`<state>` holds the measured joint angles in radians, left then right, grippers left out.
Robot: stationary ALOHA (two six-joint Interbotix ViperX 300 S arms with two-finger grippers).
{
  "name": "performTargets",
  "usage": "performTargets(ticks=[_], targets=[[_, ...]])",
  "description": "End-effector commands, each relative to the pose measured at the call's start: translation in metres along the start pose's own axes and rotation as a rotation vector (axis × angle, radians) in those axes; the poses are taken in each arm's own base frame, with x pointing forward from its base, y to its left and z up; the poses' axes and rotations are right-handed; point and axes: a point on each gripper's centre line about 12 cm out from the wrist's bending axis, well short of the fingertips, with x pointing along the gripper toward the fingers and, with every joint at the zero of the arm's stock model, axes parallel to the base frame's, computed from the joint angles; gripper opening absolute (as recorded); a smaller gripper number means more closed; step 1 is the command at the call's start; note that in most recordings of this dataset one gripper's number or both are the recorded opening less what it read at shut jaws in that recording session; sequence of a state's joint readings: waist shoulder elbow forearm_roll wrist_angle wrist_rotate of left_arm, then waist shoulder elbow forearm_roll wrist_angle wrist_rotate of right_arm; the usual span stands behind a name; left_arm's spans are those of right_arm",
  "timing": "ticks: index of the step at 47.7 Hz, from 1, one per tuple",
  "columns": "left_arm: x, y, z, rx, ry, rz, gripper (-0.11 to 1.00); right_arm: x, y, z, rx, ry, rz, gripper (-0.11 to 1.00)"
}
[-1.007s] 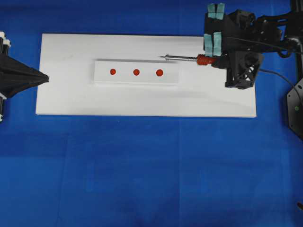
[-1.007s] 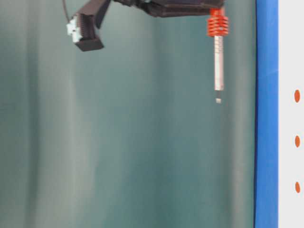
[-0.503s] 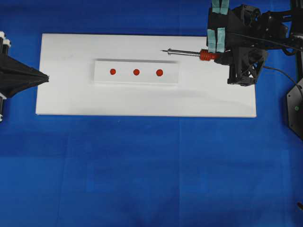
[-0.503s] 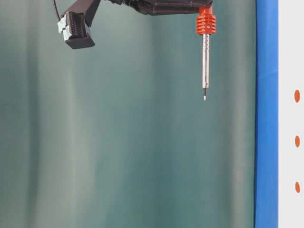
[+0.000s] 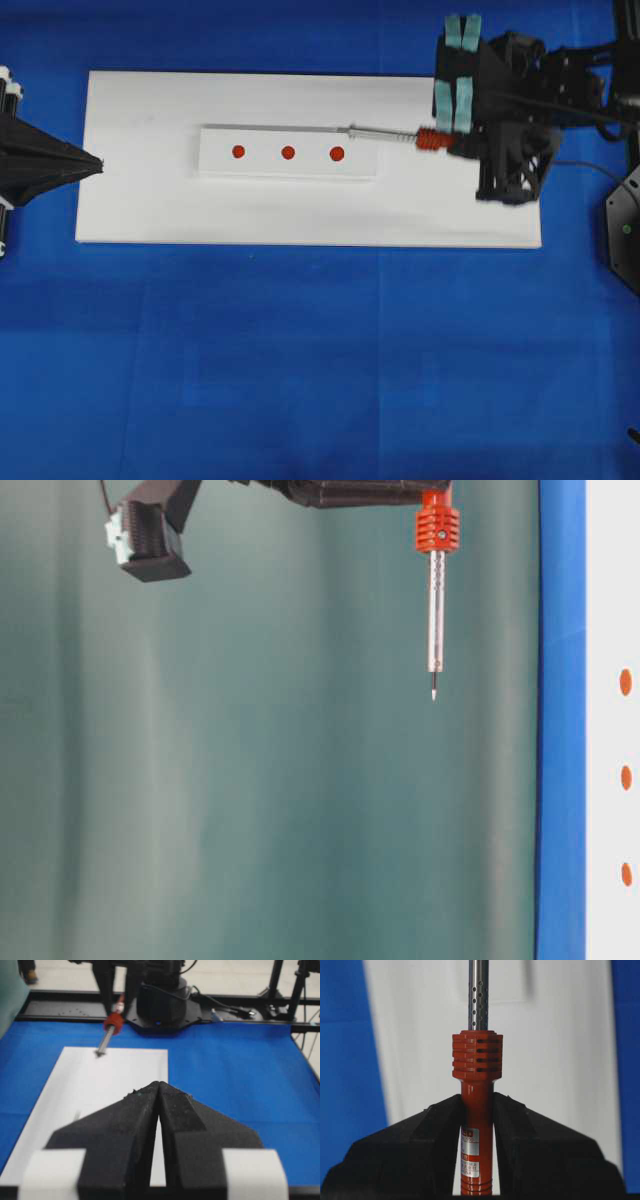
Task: Touch the tip of the soldering iron to the mark.
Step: 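Lift the iron tip up off the rightmost red dot, then carry the iron with the right gripper back toward the table front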
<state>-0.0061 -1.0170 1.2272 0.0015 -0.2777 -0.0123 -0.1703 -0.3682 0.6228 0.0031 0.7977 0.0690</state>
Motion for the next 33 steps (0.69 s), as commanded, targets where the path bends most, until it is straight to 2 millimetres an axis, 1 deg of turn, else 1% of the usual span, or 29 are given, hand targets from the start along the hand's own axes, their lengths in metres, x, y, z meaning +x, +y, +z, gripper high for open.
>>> performTargets(ticks=[1, 7, 22, 29, 33], targets=[[0.002, 0.0, 0.006, -0.002, -0.02, 0.0, 0.0, -0.009, 0.013, 0.004, -0.003, -0.035, 0.023, 0.06], [0.002, 0.0, 0.006, -0.003, -0.02, 0.0, 0.0, -0.009, 0.039, 0.0, -0.011, -0.035, 0.061, 0.06], [0.002, 0.0, 0.005, -0.005, -0.018, 0.0, 0.0, -0.012, 0.115, -0.016, -0.026, -0.057, 0.118, 0.06], [0.002, 0.0, 0.005, -0.005, -0.018, -0.001, 0.0, -0.009, 0.145, -0.024, -0.022, -0.054, 0.118, 0.06], [0.002, 0.0, 0.005, -0.005, -0.018, -0.001, 0.0, -0.006, 0.156, -0.027, -0.023, -0.045, 0.115, 0.06]])
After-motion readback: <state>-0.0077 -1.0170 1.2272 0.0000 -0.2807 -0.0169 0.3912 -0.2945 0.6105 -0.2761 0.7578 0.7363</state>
